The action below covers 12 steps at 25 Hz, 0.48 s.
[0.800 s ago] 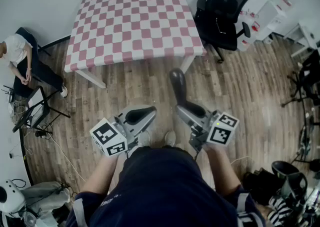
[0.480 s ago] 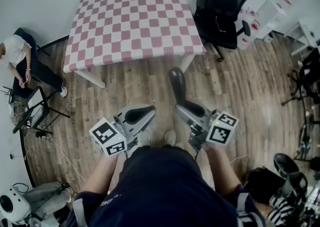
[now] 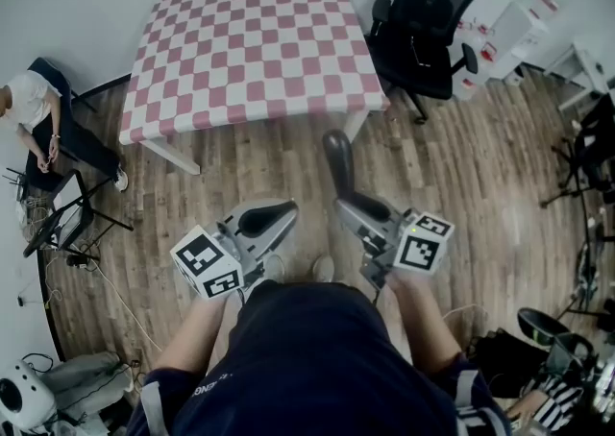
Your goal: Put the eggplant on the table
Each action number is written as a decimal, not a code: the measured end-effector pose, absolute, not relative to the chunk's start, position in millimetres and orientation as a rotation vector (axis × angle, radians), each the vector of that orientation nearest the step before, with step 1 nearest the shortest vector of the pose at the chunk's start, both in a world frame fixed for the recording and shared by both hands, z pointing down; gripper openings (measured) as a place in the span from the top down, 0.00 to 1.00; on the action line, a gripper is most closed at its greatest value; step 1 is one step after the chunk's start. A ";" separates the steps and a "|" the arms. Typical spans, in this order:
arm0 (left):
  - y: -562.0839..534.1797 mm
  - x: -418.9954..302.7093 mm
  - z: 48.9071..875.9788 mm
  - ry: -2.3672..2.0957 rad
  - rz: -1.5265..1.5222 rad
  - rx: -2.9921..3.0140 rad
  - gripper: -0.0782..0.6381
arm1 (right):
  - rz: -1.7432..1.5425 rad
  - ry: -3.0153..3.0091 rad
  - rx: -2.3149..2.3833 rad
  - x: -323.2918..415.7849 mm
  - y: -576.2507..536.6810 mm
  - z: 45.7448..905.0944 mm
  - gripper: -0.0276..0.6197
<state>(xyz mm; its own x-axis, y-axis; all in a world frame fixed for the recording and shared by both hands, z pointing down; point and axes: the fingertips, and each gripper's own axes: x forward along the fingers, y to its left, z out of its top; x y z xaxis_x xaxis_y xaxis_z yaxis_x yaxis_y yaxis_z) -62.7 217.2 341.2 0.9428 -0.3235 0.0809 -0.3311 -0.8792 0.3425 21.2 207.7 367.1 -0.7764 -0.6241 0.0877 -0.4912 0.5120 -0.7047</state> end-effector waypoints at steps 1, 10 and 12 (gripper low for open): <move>218.2 -57.7 339.9 -0.479 0.027 2.747 0.84 | -1.108 2.578 -0.954 25.2 208.4 366.0 0.73; 232.1 -8.5 335.2 -0.506 0.032 2.775 0.84 | -1.108 2.580 -0.930 79.7 219.6 370.1 0.73; 238.5 2.5 321.7 -0.526 0.043 2.768 0.84 | -1.123 2.577 -0.924 93.2 226.4 357.8 0.73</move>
<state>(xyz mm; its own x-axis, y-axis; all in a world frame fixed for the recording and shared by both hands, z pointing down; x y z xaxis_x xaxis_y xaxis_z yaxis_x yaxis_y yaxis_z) 2.5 238.5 321.7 0.9317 -0.3523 0.0884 -0.3619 -0.8802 0.3070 93.2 226.4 357.8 -0.7900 -0.6083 0.0770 -0.4707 0.5211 -0.7120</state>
